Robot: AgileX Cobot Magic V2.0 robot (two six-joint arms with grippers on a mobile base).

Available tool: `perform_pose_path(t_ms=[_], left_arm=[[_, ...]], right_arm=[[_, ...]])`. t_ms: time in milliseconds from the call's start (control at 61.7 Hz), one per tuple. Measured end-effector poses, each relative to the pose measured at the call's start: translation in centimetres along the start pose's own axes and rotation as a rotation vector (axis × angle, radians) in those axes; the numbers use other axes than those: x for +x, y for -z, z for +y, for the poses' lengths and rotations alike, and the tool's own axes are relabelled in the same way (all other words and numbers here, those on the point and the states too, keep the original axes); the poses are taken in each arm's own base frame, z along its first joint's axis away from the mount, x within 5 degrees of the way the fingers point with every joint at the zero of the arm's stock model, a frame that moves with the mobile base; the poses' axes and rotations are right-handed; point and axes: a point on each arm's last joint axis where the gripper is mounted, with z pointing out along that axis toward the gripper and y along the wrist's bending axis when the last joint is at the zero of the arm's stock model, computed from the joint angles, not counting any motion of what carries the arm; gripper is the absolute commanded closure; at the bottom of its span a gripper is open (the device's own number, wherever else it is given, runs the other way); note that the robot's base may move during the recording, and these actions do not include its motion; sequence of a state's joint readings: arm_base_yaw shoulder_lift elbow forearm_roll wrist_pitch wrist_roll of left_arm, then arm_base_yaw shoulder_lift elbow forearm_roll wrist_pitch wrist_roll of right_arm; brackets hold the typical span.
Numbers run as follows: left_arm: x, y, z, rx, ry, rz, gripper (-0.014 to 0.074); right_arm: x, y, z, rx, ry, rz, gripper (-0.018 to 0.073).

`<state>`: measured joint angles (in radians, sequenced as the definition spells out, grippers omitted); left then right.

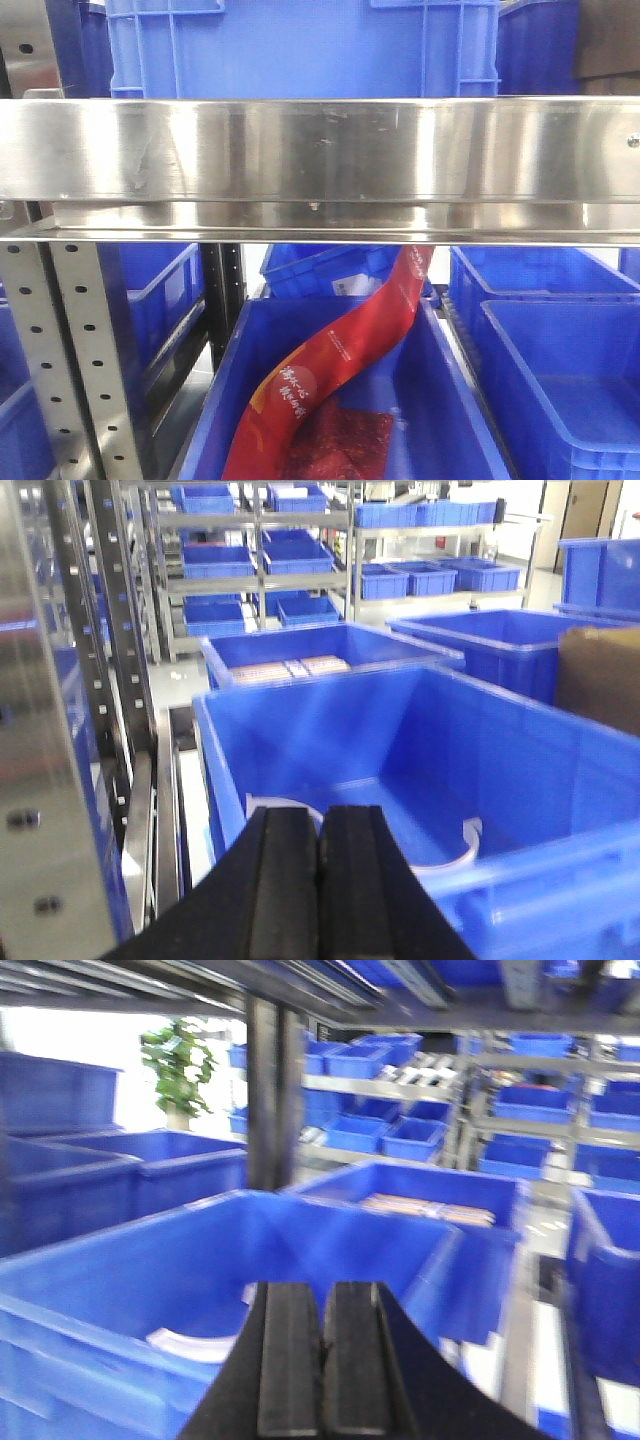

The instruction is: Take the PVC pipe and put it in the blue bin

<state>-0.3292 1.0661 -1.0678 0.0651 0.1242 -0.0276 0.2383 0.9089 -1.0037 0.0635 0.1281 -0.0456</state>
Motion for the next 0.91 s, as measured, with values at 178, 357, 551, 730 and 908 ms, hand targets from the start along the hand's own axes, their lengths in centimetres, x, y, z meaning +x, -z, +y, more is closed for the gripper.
perform_pose_path(t_ms=[178, 357, 551, 730, 908], left_arm=[[1.0, 0.8, 1.3, -0.054, 0.024, 0.009, 0.0707], [1.5, 1.9, 2.9, -0.131, 0.031, 0.003, 0.0707], [2.1, 2.8, 3.9, -0.185, 0.035, 0.013, 0.0707], [2.7, 4.2, 4.3, -0.221, 0.037, 0.020, 0.0707], [3.6, 5.4, 4.7, -0.257, 0.047, 0.028, 0.0707]], right_arm=[[0.9, 1.6, -1.0, 0.055, 0.003, 0.002, 0.0728], [1.4, 2.5, -1.9, 0.116, 0.006, 0.001, 0.0728], [1.9, 2.5, -2.2, 0.133, 0.005, 0.026, 0.0728], [2.2, 2.5, -2.3, 0.133, 0.004, 0.041, 0.0728], [2.2, 2.5, -2.3, 0.133, 0.004, 0.042, 0.0728]])
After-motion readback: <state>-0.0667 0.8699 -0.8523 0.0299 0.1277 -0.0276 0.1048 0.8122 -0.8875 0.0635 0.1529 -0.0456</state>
